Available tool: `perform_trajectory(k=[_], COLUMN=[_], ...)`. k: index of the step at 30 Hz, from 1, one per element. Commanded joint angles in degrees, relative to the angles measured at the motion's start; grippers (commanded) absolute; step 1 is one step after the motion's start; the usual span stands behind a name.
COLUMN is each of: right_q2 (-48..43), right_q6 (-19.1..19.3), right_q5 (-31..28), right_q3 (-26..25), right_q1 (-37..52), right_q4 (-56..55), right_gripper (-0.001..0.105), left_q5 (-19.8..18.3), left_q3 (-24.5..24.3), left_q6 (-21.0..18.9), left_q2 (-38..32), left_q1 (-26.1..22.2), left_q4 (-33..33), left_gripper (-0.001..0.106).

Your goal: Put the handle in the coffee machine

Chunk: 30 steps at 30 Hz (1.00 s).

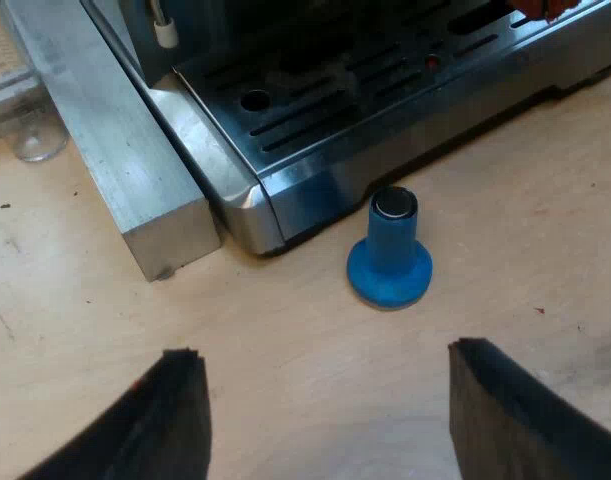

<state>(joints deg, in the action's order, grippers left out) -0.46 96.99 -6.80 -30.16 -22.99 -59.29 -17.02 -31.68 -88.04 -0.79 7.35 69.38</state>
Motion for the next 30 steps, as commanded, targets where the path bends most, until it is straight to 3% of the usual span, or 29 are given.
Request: perform_trajectory(k=[1, 30], right_q2=[-2.4, -2.4], right_q6=[-0.7, -0.7], right_q5=[0.5, 0.5], right_q3=[0.1, 0.1], right_q1=[0.2, 0.9], right_q4=[0.7, 0.7], right_gripper=[0.067, 0.067], left_q5=[0.5, 0.5], left_q3=[-0.3, 0.0], left_q6=[-0.6, -0.6], left_q2=[-3.4, -3.4], left_q1=[0.0, 0.0], left_q4=[-0.7, -5.7], left_gripper=[0.055, 0.055])
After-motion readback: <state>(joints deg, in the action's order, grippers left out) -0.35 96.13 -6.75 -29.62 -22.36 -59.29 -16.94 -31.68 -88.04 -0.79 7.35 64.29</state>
